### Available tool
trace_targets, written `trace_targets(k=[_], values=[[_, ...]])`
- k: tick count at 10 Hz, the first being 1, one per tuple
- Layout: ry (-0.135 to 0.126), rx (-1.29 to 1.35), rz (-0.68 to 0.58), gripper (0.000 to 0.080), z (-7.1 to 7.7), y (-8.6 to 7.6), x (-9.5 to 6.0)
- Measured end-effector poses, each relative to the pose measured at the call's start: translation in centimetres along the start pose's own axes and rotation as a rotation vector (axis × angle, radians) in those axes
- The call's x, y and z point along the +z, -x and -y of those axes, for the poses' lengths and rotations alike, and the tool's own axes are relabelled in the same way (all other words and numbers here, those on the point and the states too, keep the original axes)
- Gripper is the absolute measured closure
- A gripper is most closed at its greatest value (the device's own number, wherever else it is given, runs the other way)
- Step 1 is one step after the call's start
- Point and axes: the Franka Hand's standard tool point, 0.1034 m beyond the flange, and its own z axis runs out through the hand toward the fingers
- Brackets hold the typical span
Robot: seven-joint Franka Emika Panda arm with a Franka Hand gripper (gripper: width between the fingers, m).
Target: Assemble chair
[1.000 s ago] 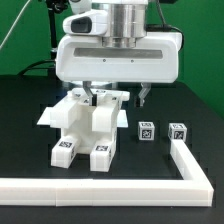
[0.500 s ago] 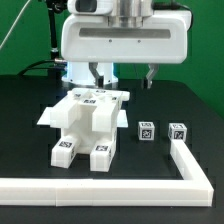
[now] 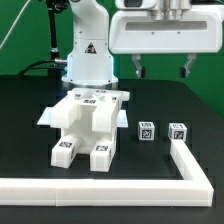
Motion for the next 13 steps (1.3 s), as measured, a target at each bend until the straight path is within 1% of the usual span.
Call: trace_targets(k=[2, 4, 5, 6, 7, 8, 10, 13], values=[[0.0, -0.003, 0.002, 0.0151, -0.6, -0.4, -0.1], [0.002, -0.007, 0.002, 0.0151, -0.5, -0.3, 0.1], [0.013, -0.028, -0.023, 0.0151, 0.2, -0.1, 0.9], [0.019, -0.052, -0.027, 0.0151, 1.2, 0.3, 2.0], [0.022, -0.056, -0.033, 0.0151, 1.4, 0.3, 3.2], [0.023, -0.046, -0.05, 0.0151, 1.9, 0.4, 4.5], [0.018, -0.041, -0.068, 0.0151, 3.3, 1.0, 7.2], [0.016, -0.047, -0.067, 0.0151, 4.3, 1.4, 9.9]])
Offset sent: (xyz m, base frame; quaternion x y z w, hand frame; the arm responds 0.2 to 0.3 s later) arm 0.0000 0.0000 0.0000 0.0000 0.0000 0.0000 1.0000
